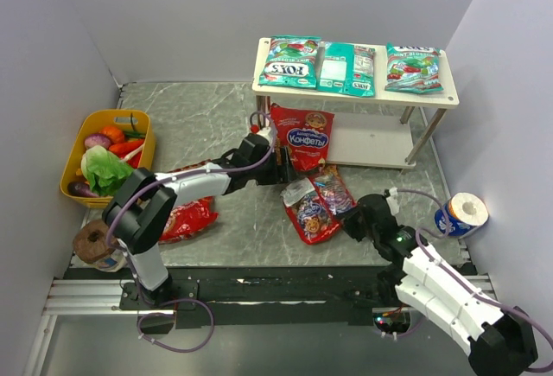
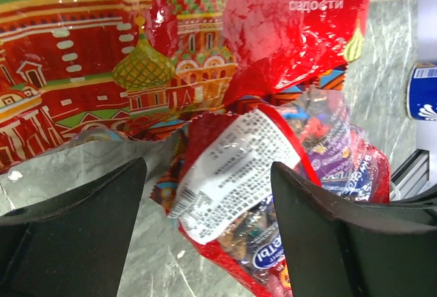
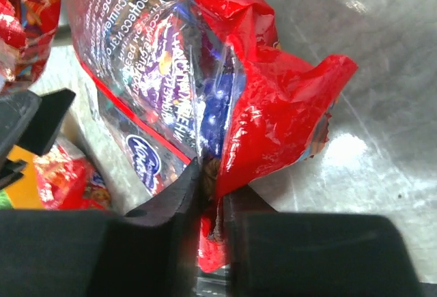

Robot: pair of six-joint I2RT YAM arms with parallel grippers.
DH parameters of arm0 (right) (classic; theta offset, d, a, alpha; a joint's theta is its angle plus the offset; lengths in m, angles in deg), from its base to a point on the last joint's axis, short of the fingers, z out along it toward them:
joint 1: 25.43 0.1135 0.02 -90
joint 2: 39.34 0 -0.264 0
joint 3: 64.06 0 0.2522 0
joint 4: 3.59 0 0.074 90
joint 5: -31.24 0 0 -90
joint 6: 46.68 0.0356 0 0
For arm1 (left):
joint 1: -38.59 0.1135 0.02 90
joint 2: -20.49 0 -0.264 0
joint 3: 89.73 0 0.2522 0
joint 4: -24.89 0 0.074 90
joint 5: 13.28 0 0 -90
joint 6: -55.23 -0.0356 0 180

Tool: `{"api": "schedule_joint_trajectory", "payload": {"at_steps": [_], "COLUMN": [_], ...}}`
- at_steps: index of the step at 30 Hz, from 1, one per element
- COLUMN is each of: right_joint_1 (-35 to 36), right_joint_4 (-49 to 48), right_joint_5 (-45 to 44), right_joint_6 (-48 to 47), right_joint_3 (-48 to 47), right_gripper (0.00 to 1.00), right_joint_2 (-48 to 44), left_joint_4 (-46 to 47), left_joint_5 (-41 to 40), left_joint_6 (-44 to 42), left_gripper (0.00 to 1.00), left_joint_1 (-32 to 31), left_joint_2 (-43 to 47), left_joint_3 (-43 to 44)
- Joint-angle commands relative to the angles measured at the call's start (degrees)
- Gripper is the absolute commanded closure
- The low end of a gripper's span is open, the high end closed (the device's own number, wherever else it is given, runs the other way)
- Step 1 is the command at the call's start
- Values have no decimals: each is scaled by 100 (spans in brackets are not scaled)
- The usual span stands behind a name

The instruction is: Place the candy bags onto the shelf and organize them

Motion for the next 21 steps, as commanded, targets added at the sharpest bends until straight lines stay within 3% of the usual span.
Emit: {"api": "schedule_joint_trajectory", "payload": {"at_steps": [1,2,5,11,21], "right_joint_1": [-19,-19,-19,-10,166], "right_joint_4": [209,192,-71,-1395,-3040], "right_joint_5": [-228,-201,-8,238,-77], "right_joint_6": [27,53,105,728,1266], "right_joint_3": [125,134,231,933,1285], "right_gripper": [46,22,6,2,6], "right_joint_2": [-150,-89,112,578,1809], "left_joint_4": [128,102,-82,-100,-276], "left_joint_5": [-130,-148,-279,-253,1], "left_joint_6": [-102,-93,-93,-110,-172], "left_gripper": [21,21,22,28,54], "left_joint_1": [-20,-29,-21,-56,-170], "left_joint_2": [-128,-155,-304,-471,-744], "left_joint_3": [246,264,369,308,114]}}
